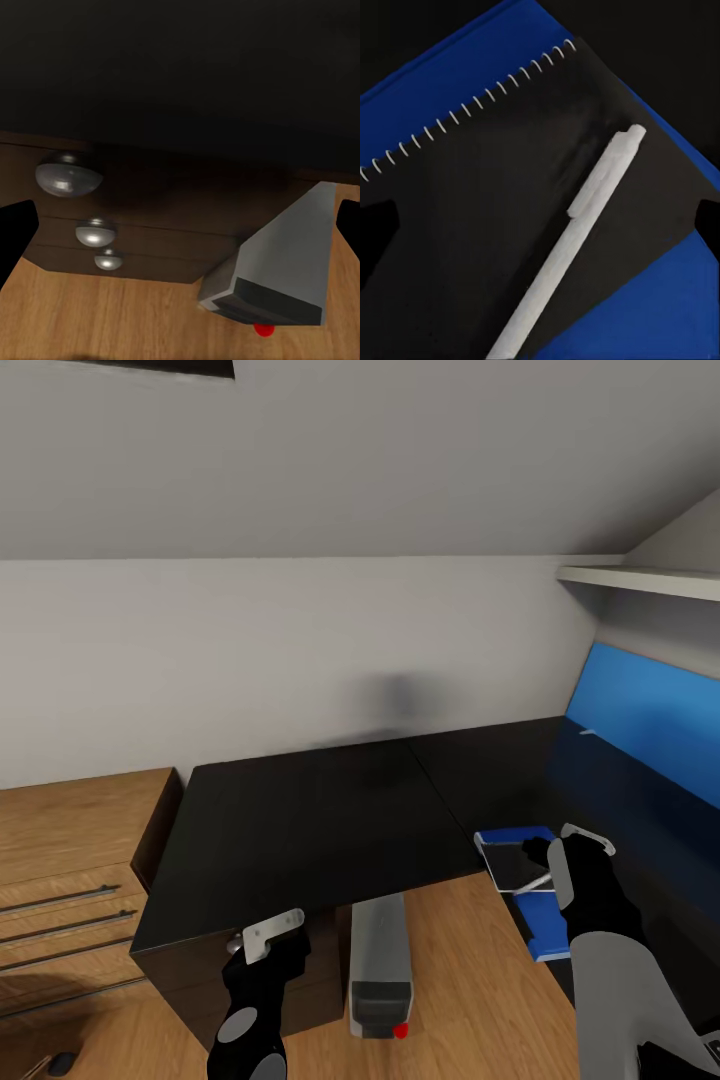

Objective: In the bedroom, organize the workspace by keeping the computer under the desk, ensuring the monitor is on the desk, placing the keyboard on the desk next to the monitor, placing the mouse on the desk next to the keyboard, moving the folder from the swivel chair onto the desk next to the mouse, stacking the notebook on top of the folder with the pen on top of the notebook, and positioning the swivel chair next to the desk.

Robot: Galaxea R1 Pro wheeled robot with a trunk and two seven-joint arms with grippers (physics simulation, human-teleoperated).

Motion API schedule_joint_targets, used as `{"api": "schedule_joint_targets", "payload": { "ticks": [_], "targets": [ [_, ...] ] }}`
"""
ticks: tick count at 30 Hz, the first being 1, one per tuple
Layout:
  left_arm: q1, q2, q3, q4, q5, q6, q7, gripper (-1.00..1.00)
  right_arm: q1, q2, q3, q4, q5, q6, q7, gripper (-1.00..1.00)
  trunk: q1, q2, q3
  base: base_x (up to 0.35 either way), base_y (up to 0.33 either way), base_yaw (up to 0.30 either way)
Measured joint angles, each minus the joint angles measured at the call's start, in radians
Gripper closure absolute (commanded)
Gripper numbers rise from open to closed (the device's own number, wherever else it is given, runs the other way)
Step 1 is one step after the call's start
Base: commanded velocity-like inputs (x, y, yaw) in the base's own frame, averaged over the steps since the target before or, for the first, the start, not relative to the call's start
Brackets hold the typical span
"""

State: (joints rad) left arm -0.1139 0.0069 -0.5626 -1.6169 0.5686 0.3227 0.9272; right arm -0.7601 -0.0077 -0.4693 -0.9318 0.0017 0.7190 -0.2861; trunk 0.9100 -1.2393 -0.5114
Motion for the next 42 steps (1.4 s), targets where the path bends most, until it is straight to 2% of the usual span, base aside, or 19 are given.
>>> {"api": "schedule_joint_targets", "payload": {
  "ticks": [16,20,27,30,31,33,37,38,39,42],
  "targets": [
    [0.000,0.000,-0.001,0.000,0.000,0.000,0.000,-1.00,0.000,0.000,0.000,-0.014,-0.003,0.000,0.001,-1.00,0.000,0.000,0.000,0.000,0.000,0.000],
    [0.000,0.000,-0.001,0.000,0.001,0.000,0.000,-1.00,0.000,0.008,-0.002,-0.056,-0.004,0.009,0.002,-1.00,-0.015,0.028,0.012,0.000,0.000,0.000],
    [0.000,0.000,-0.002,0.001,0.003,0.001,0.000,-1.00,0.002,0.043,0.000,-0.078,-0.007,0.014,0.003,-1.00,-0.042,0.077,0.034,0.000,0.000,0.000],
    [0.000,0.000,-0.002,0.002,0.004,0.001,0.000,-1.00,0.002,0.081,0.000,-0.080,-0.008,0.012,0.005,-1.00,-0.054,0.098,0.044,0.000,0.000,0.000],
    [0.000,0.000,-0.002,0.003,0.004,0.004,-0.001,-1.00,0.005,0.127,0.019,-0.078,-0.010,0.007,0.007,-1.00,-0.057,0.105,0.047,0.000,0.000,0.000],
    [0.000,0.000,-0.002,0.003,0.004,0.004,-0.001,-1.00,0.015,0.150,0.049,-0.076,-0.006,0.006,0.007,-1.00,-0.065,0.119,0.053,0.000,0.000,0.000],
    [0.000,0.000,-0.002,0.003,0.004,0.005,-0.001,-1.00,0.044,0.166,0.116,-0.075,-0.006,0.001,0.007,-1.00,-0.080,0.147,0.066,0.000,0.000,0.000],
    [0.000,0.000,-0.002,0.003,0.005,0.005,-0.001,-1.00,0.058,0.173,0.185,-0.073,-0.011,-0.001,0.007,-1.00,-0.084,0.154,0.069,0.000,0.000,0.000],
    [0.000,0.000,-0.002,0.003,0.005,0.005,-0.001,-1.00,0.062,0.179,0.226,-0.069,-0.011,-0.002,0.007,-1.00,-0.088,0.161,0.072,0.000,0.000,0.000],
    [0.000,0.000,-0.002,0.003,0.005,0.005,-0.002,-1.00,0.066,0.181,0.268,-0.055,-0.011,-0.001,0.008,-1.00,-0.100,0.182,0.081,-0.063,0.000,0.000]
  ]
}}
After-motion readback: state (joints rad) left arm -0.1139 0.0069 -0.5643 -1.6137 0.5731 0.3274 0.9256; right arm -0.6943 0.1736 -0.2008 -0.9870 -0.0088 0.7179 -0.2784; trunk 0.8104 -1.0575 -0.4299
